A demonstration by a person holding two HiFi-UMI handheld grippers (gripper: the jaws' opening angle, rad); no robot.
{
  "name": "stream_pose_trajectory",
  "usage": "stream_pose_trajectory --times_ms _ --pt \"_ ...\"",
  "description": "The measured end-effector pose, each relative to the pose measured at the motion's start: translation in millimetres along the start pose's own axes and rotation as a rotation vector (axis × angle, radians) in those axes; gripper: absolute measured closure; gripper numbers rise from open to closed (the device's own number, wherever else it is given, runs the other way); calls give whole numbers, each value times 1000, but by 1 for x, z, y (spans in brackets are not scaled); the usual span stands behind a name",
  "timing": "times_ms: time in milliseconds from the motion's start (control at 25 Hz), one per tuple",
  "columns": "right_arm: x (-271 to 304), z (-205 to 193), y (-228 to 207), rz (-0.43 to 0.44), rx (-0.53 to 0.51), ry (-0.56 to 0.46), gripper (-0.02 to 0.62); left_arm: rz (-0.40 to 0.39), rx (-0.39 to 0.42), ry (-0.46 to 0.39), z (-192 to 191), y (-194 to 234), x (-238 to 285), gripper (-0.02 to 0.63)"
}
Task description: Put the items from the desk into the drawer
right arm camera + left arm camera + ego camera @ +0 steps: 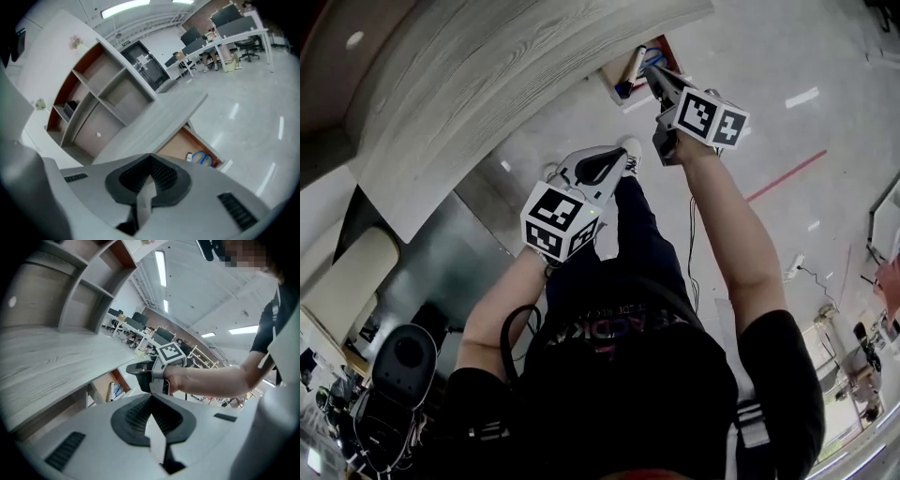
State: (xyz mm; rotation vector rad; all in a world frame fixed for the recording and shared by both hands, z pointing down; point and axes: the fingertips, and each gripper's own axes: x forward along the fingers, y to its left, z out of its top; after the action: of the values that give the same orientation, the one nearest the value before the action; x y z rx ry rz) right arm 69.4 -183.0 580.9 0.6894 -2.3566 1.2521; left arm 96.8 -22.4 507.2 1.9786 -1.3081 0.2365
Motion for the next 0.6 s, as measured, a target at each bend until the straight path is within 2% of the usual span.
stream_pose_trajectory --times_ms 200,280,440,600 --pt "-52 40 29 47 24 -166 577 -29 59 1 13 -11 -19 595" --pt "-66 51 49 86 -2 -218 577 -33 69 -12 17 -7 -31 595" --pt "-94 75 94 126 -149 -290 577 -43 104 -61 40 -3 -52 595" --pt "-116 79 143 134 -344 -289 577 -47 130 -114 69 -2 -77 595"
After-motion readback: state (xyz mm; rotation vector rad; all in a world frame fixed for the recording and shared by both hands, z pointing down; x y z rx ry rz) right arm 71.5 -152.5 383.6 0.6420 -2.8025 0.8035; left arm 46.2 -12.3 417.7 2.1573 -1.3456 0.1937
